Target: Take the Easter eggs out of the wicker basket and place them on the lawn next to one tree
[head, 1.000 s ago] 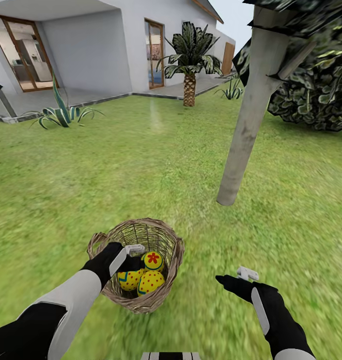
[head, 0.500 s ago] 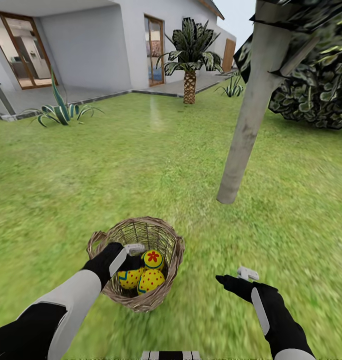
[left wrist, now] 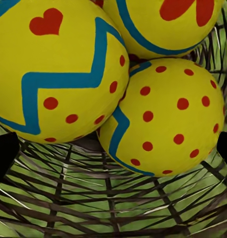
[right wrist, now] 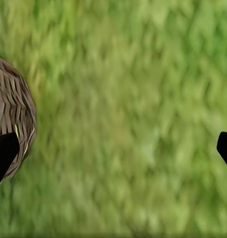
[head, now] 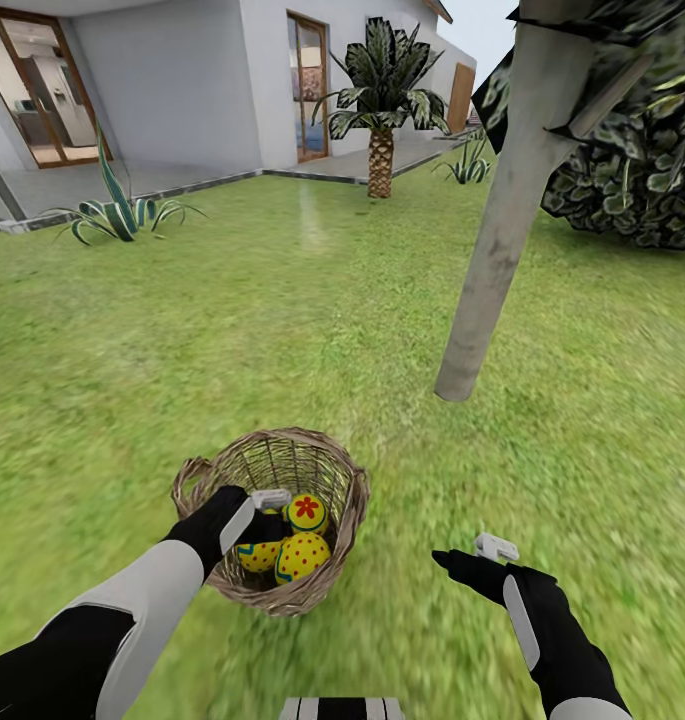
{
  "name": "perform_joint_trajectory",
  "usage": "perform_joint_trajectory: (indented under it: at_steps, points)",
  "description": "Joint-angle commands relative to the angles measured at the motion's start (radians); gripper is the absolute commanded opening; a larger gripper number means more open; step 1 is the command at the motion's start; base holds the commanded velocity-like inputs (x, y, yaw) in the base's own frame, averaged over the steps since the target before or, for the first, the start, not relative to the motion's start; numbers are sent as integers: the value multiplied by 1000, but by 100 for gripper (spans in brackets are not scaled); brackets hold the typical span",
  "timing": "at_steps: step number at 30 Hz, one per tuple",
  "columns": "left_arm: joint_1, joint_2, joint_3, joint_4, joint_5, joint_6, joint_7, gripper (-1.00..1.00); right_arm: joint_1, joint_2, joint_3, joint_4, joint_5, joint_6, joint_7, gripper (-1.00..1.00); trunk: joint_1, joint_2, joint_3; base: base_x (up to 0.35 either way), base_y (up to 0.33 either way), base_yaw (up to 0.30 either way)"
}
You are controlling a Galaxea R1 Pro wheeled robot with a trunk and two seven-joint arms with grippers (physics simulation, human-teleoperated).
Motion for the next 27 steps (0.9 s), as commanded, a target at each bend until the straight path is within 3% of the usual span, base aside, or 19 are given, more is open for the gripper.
perform_joint_trajectory:
  at_steps: [1, 7, 18, 23, 27]
  points:
    - [0, 1, -8, -2, 9, 4, -1, 100, -1, 1, -4, -1, -6, 6, 2, 100, 0, 0, -1, 0, 0, 0]
    - [0, 0, -11, -7, 6, 1, -60, 100, -1, 1, -4, -1, -6, 6, 2, 100, 0, 0, -1, 0, 0, 0]
    - [0, -1, -11, -10, 6, -11, -69, 100, -1, 1, -4, -1, -6, 6, 2, 100, 0, 0, -1, 0, 0, 0]
    - [1, 0, -12, -26, 6, -29, -83, 100, -1, 1, -4, -1, -8, 5, 2, 100, 2, -1, -20, 0, 0, 0]
    - [1, 1, -13, -34, 6, -34, -100, 100, -1, 1, -4, -1, -10, 4, 3, 100, 2, -1, -20, 0, 0, 0]
